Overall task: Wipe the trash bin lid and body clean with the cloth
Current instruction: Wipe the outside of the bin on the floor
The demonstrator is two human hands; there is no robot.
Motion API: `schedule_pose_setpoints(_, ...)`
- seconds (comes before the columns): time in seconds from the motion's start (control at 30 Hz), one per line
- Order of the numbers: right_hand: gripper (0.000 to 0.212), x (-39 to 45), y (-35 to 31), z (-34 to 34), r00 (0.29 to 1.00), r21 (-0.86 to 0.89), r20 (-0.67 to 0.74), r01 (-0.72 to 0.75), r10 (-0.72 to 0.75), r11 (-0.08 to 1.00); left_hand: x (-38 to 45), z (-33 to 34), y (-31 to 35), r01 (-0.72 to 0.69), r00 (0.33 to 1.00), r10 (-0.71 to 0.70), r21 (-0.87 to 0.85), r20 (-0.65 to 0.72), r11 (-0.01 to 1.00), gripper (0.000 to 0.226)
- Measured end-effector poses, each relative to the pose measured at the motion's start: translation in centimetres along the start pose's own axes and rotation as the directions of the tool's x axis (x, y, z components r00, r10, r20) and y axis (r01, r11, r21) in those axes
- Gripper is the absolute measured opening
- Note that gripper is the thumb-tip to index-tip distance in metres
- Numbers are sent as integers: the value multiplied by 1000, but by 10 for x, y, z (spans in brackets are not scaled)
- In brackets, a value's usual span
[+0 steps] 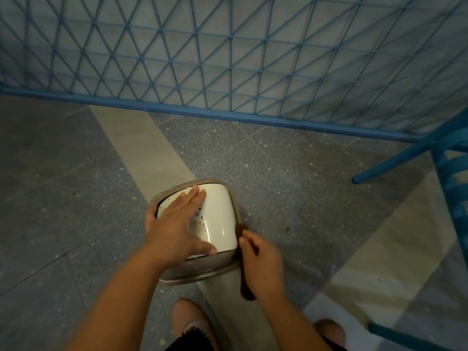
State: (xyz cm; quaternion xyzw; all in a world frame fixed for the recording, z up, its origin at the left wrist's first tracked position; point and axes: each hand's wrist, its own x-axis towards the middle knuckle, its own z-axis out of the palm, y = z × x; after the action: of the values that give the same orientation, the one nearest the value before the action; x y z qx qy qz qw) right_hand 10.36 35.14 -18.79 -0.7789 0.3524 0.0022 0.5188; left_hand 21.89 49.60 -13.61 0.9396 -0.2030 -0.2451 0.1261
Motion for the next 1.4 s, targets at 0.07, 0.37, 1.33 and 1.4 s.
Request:
schedule_pose_setpoints(0.07,23,-21,6,5,996,12,-67,63,-62,998,-1,1,-3,-15,1000,15,-52,1,999,126)
schedule_pose_setpoints(0.37,32,44,-42,14,988,-23,47,146,-145,989,-2,7,-7,-13,998,2,-153,-70,988,102)
schedule_pose_setpoints(1.33,35,87,-6,28,983,-356,127,173,-135,918,0,9,-8,-21,996,10,-129,-86,991,108)
schedule_pose_setpoints(1.4,33,61,8,21,987,-350,115,150,-116,925,0,9,-8,-20,997,11,-114,-82,993,108)
